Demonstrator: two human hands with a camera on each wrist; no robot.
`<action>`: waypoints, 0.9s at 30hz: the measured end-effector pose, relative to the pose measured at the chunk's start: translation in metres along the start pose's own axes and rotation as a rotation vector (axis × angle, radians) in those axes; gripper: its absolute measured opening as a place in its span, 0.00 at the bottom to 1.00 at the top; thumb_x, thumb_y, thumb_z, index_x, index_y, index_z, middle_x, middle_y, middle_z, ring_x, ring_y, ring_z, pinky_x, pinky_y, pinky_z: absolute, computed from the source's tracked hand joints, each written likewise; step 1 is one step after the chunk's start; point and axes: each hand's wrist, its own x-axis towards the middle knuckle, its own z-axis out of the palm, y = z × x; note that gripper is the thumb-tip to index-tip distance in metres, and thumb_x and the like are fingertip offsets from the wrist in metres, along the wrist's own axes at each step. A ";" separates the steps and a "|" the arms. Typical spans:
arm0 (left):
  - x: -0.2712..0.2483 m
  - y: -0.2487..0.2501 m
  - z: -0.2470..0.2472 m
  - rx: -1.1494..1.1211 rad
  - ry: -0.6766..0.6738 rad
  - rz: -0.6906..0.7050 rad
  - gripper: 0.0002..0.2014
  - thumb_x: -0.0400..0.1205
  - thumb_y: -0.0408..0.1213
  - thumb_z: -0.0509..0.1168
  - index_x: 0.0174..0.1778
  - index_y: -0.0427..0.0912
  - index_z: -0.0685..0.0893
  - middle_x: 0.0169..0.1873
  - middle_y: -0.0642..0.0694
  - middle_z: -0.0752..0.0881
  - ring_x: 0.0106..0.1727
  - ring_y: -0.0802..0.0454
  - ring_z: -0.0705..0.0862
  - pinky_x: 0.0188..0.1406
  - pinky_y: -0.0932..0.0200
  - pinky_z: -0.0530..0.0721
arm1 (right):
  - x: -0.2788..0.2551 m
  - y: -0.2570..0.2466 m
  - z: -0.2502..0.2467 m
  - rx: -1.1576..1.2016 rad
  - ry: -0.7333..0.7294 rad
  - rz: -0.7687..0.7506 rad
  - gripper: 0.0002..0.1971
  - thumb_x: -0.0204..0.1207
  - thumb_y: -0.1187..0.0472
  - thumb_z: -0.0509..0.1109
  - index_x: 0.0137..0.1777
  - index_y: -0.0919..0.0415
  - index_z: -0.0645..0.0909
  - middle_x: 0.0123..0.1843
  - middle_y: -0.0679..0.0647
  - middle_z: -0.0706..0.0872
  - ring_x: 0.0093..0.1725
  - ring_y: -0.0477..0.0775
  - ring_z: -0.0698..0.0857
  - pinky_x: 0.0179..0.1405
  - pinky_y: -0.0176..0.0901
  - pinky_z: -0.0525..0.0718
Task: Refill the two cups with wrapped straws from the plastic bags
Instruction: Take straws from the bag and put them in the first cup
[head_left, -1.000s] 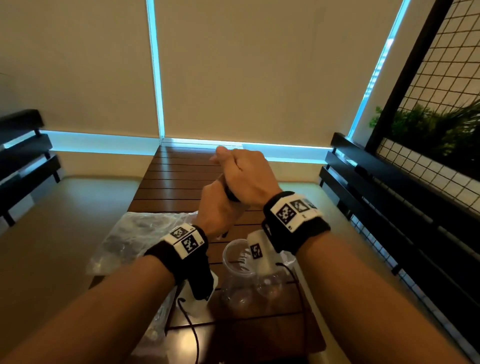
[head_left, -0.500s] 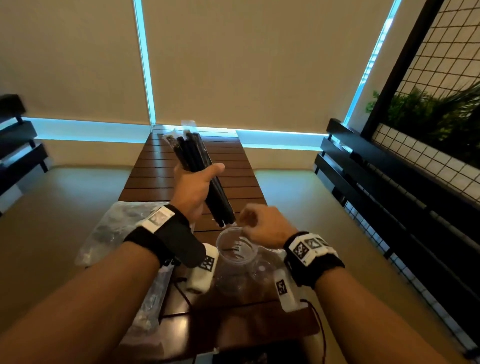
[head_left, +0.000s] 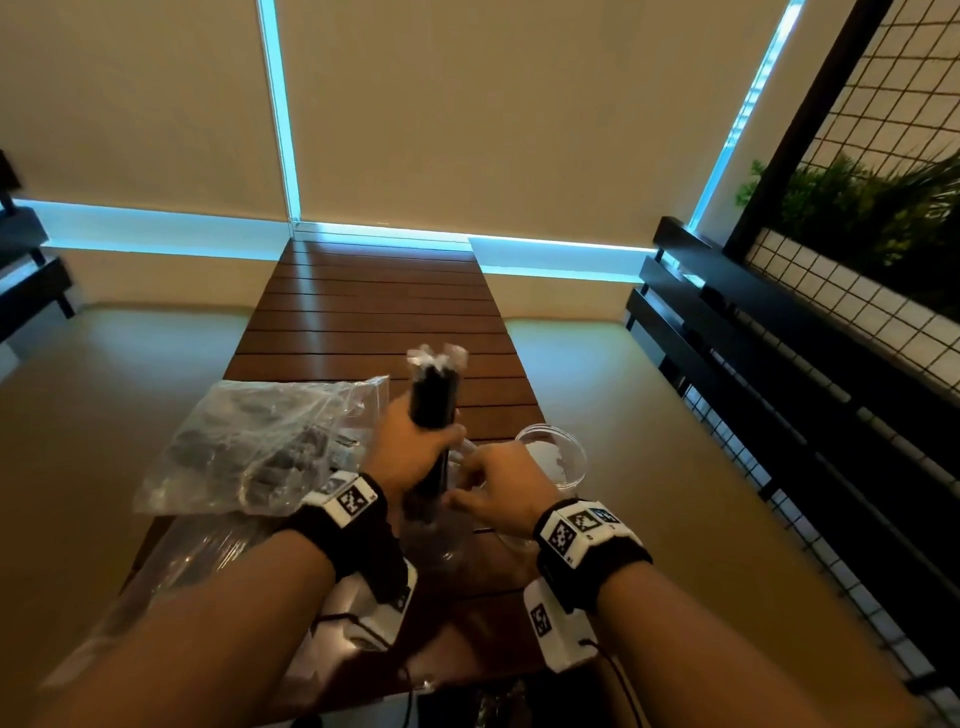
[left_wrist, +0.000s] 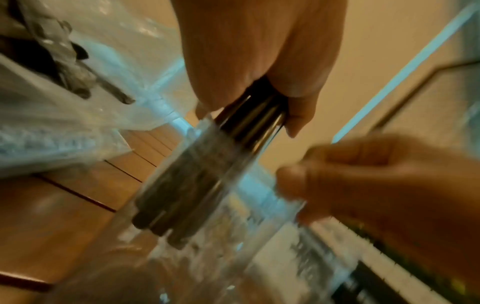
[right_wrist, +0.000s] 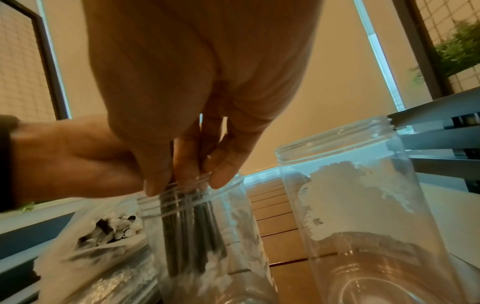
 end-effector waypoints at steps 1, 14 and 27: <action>-0.003 -0.008 0.000 0.071 -0.030 0.032 0.13 0.67 0.38 0.80 0.43 0.41 0.86 0.37 0.46 0.89 0.40 0.47 0.89 0.42 0.45 0.89 | 0.002 0.000 0.002 0.013 -0.004 -0.001 0.14 0.73 0.50 0.77 0.36 0.60 0.86 0.35 0.49 0.86 0.34 0.44 0.82 0.35 0.36 0.76; 0.015 -0.082 -0.019 0.276 -0.142 0.088 0.22 0.65 0.53 0.81 0.52 0.55 0.86 0.52 0.39 0.85 0.52 0.39 0.87 0.49 0.34 0.88 | 0.025 -0.012 0.009 0.504 0.210 0.026 0.42 0.67 0.60 0.80 0.79 0.45 0.63 0.66 0.47 0.73 0.55 0.46 0.81 0.50 0.35 0.81; -0.014 -0.010 -0.039 0.324 -0.065 0.207 0.41 0.70 0.32 0.81 0.78 0.53 0.71 0.61 0.54 0.82 0.58 0.57 0.83 0.58 0.59 0.83 | 0.044 -0.006 0.001 0.402 0.374 0.018 0.17 0.71 0.70 0.76 0.56 0.53 0.81 0.46 0.46 0.86 0.43 0.42 0.85 0.43 0.33 0.86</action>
